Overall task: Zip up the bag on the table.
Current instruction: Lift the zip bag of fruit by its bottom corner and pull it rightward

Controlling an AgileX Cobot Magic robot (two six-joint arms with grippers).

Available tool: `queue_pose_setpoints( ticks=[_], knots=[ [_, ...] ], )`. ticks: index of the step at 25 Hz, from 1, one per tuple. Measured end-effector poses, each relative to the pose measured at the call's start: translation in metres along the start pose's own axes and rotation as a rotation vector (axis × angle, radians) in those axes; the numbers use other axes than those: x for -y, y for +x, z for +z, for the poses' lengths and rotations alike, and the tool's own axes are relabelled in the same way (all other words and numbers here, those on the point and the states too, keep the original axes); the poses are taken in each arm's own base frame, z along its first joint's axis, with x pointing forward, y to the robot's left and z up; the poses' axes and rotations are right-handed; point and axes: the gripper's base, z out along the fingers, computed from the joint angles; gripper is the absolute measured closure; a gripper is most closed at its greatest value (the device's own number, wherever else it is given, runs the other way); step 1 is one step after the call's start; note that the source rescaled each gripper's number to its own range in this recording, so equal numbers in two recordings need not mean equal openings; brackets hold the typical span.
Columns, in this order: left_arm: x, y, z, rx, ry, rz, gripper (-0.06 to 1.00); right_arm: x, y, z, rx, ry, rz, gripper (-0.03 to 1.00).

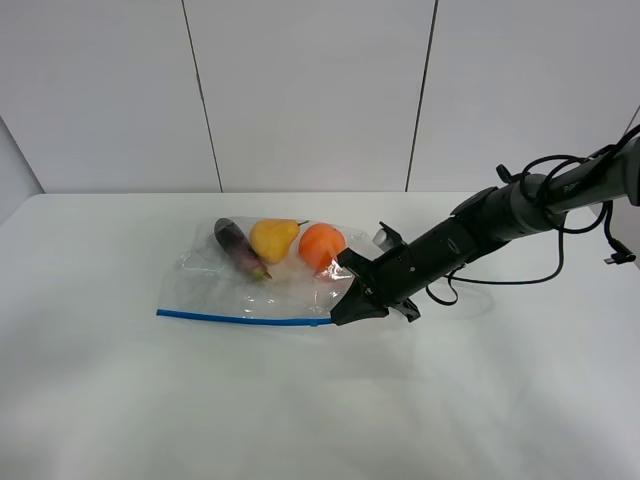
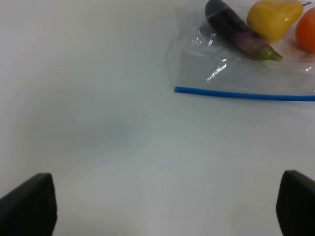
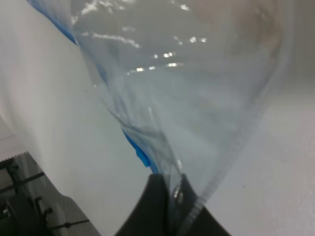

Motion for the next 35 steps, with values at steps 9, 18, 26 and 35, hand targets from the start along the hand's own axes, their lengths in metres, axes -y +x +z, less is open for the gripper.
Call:
queue_pose_setpoints(
  ticks=[9,18,26,35],
  knots=[
    [0.0,0.0,0.0,0.0,0.0,0.0,-0.06,-0.034,-0.023,-0.017,-0.008,-0.097,-0.114,0.97],
    [0.0,0.0,0.0,0.0,0.0,0.0,-0.06,-0.064,-0.045,-0.036,0.034,-0.151,-0.184,0.97],
    [0.0,0.0,0.0,0.0,0.001,0.0,-0.06,-0.067,-0.045,-0.037,0.039,-0.171,-0.175,0.97],
    [0.0,-0.001,0.0,0.008,0.002,-0.001,-0.06,-0.069,-0.046,-0.037,0.048,-0.193,-0.163,0.97]
  ],
)
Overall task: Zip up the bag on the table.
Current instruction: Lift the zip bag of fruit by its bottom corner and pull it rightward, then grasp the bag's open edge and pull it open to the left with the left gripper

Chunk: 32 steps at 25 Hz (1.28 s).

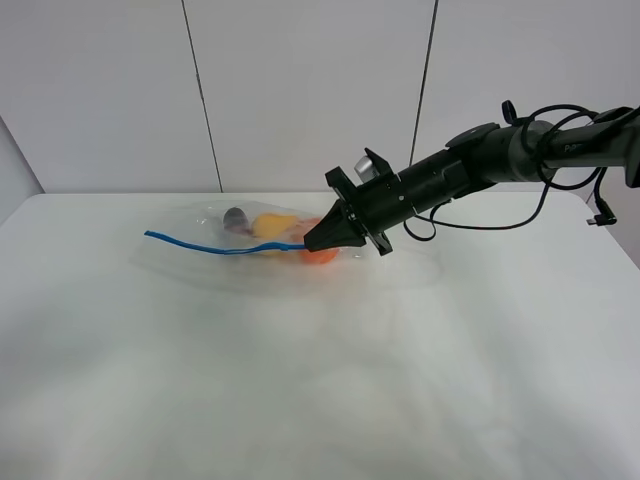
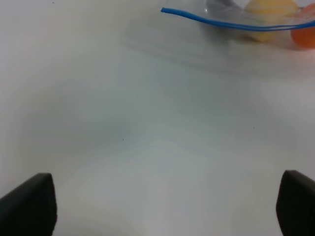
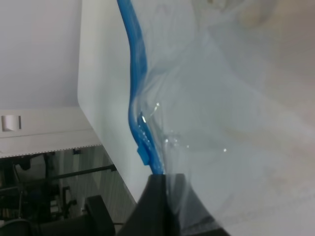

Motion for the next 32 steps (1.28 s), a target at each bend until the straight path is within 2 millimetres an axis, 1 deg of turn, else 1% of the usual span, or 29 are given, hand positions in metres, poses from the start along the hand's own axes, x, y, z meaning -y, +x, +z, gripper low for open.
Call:
queue_pose_setpoints(
  ticks=[10,13,15,18,22,25,27,30,31,32],
  knots=[
    [0.0,-0.002,0.0,0.022,0.0,0.0,-0.06,-0.001,0.0,0.0,0.002,-0.008,0.004,0.97],
    [0.0,-0.006,-0.002,0.035,0.0,0.0,-0.06,-0.003,-0.001,0.0,0.01,-0.028,0.013,0.97],
    [0.0,-0.013,-0.002,0.03,0.001,0.0,-0.06,-0.003,-0.001,0.0,0.011,-0.035,0.016,0.97],
    [0.001,-0.029,-0.002,0.027,0.0,-0.001,-0.06,-0.004,-0.001,0.0,0.009,-0.039,0.017,0.97],
    [0.001,-0.057,0.001,0.026,0.0,0.031,-0.06,-0.004,-0.001,0.0,0.008,-0.04,0.017,0.97],
    [0.001,-0.079,0.009,0.014,-0.001,0.075,-0.06,-0.004,-0.001,0.0,0.007,-0.04,0.016,0.97],
    [0.001,-0.096,0.021,-0.01,-0.001,0.098,-0.06,-0.004,-0.001,0.0,0.008,-0.041,0.015,0.97],
    [0.001,-0.118,0.044,-0.058,0.001,0.128,-0.06,-0.004,-0.001,0.0,0.008,-0.041,0.012,0.97],
    [0.001,-0.124,0.054,-0.083,0.003,0.136,-0.06,-0.004,-0.001,0.0,0.008,-0.041,0.012,0.97],
    [0.001,-0.124,0.054,-0.083,0.003,0.136,-0.06,-0.004,-0.001,0.0,0.008,-0.041,0.012,0.97]
  ],
)
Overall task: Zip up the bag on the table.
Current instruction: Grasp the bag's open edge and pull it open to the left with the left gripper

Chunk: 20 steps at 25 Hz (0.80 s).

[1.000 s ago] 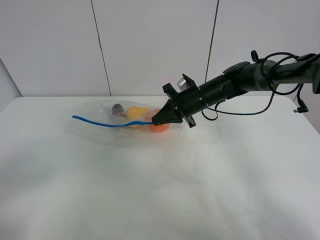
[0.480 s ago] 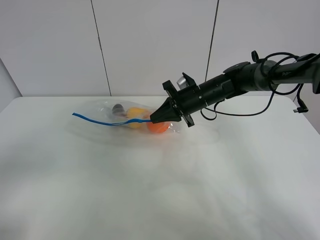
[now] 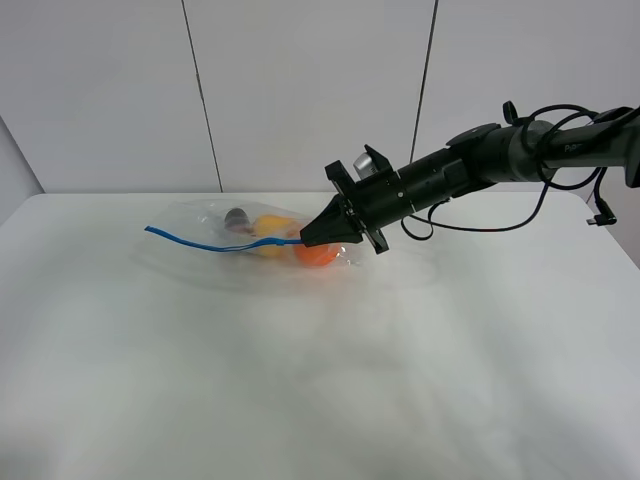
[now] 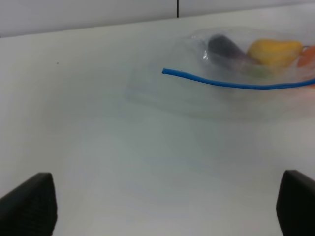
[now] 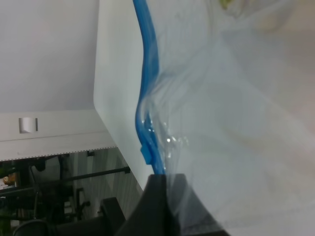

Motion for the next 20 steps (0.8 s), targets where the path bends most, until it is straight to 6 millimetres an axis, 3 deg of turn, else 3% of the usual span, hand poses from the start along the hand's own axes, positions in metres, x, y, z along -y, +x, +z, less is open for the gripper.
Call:
queue_pose_setpoints(
  ticks=[5,8,17,20],
  knots=[
    [-0.005,-0.031,0.049,-0.067,0.01,0.079,-0.06,0.0,0.0,0.0,0.0,0.0,-0.001,0.97],
    [-0.006,-0.043,0.082,-0.087,0.018,0.215,-0.06,0.0,0.0,0.0,0.0,0.0,-0.001,0.97],
    [-0.005,-0.046,0.171,-0.081,0.065,0.983,-0.06,0.0,0.0,0.0,0.0,0.0,-0.001,0.97],
    [0.008,-0.041,0.19,-0.07,0.125,1.098,-0.06,0.0,0.0,0.0,0.0,0.0,-0.001,0.97]
  ],
)
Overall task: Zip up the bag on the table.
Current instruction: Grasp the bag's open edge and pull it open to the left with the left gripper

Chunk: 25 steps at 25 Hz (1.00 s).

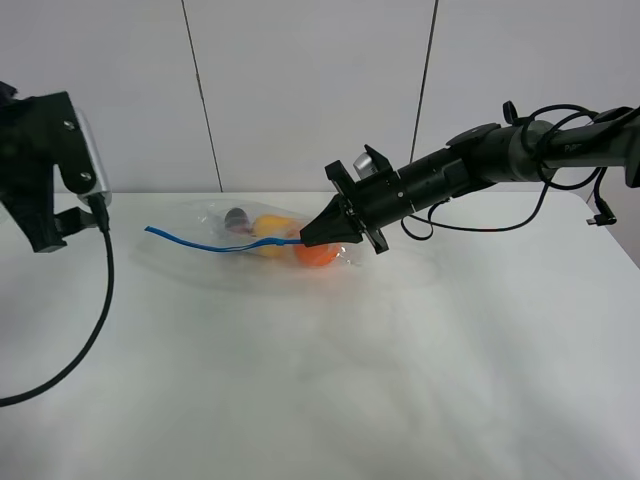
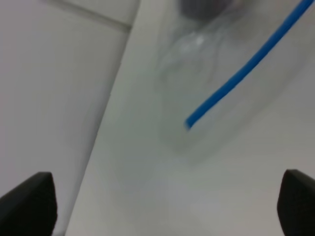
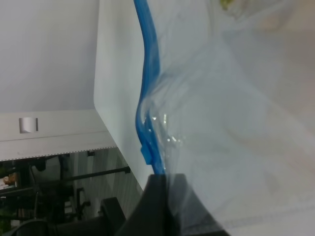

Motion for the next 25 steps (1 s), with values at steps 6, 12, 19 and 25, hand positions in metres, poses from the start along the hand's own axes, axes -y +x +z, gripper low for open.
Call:
queue_pose_setpoints(
  ticks=[6,12,19,25],
  knots=[
    [0.026,-0.047,0.022,0.14,0.067,0.083,-0.06,0.0,0.0,0.0,0.0,0.0,0.0,0.97],
    [0.055,-0.093,0.038,0.266,0.096,0.115,-0.06,0.0,0.0,0.0,0.0,0.0,0.0,0.97],
    [0.088,-0.124,0.069,0.333,0.095,0.103,-0.06,0.0,0.0,0.0,0.001,-0.001,0.004,0.97],
    [0.117,-0.136,0.094,0.336,0.127,0.075,-0.06,0.0,0.0,0.0,0.001,-0.001,0.008,0.97]
  ],
)
